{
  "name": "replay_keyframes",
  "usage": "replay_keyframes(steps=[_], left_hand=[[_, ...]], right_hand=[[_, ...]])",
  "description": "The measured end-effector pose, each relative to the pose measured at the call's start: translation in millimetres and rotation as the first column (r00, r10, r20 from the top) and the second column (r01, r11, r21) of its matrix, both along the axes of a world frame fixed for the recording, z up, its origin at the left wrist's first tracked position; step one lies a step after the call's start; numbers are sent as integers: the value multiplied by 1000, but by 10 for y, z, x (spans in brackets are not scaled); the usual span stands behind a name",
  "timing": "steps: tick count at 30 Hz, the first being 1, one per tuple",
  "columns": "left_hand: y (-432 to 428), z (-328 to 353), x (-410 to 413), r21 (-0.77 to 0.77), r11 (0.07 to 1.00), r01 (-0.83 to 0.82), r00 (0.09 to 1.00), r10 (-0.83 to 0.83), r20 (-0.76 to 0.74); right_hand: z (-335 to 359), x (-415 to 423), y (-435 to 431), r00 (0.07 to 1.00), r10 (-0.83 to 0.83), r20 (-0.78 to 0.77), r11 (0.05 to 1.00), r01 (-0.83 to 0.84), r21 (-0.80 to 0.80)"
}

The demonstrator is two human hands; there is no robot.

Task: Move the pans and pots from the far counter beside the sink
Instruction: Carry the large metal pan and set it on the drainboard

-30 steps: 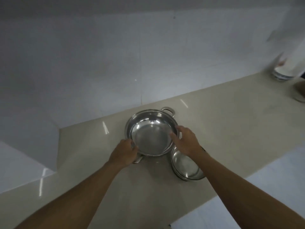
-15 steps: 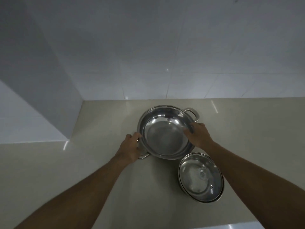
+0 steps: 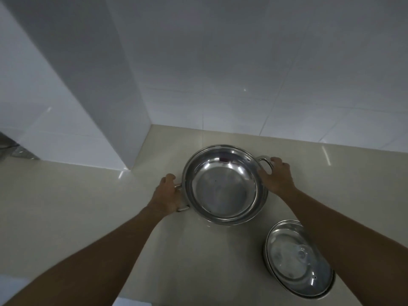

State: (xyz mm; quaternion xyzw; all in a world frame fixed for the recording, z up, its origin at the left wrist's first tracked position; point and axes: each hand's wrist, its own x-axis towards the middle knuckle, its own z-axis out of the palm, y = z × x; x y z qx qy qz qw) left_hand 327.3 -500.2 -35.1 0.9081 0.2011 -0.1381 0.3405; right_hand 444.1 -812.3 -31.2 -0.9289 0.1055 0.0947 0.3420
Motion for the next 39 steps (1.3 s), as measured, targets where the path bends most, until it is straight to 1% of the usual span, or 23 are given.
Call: replay_keyframes(steps=[2, 4, 7, 9, 12, 15, 23, 28, 34, 39], left_hand=[[-12, -6, -1, -49, 998, -35, 999, 34, -16], [-30, -14, 12, -47, 998, -50, 998, 48, -47], [9, -52, -12, 57, 998, -17, 993, 24, -117], [66, -76, -62, 113, 994, 7, 991, 8, -135], [158, -74, -144, 150, 989, -4, 989, 26, -147], [253, -31, -237, 189, 982, -17, 989, 45, -141], [694, 218, -590, 233, 963, -135, 989, 146, -30], [1126, 354, -919, 245, 952, -181, 983, 175, 48], [1939, 564, -1567, 243, 938, -248, 967, 225, 118], [2748, 717, -2257, 225, 912, -342, 933, 301, 197]], right_hand=[[-21, 5, 84, 1000, 8, -8, 1000, -8, 20], [-15, -4, 125, 999, -8, -33, 1000, 8, 22], [-18, -35, 120, 993, -22, -115, 999, 25, 20], [-52, -79, 122, 988, -5, -151, 1000, 7, 15], [-109, -163, 179, 984, 43, -173, 999, -40, 17], [-115, -223, 296, 985, 55, -164, 998, -50, 33], [118, -280, 888, 993, 109, -48, 988, -103, 118], [246, -466, 1364, 984, 175, 14, 979, -176, 105], [466, -885, 2270, 942, 326, 77, 937, -333, 105], [617, -1327, 3217, 899, 416, 136, 896, -431, 106]])
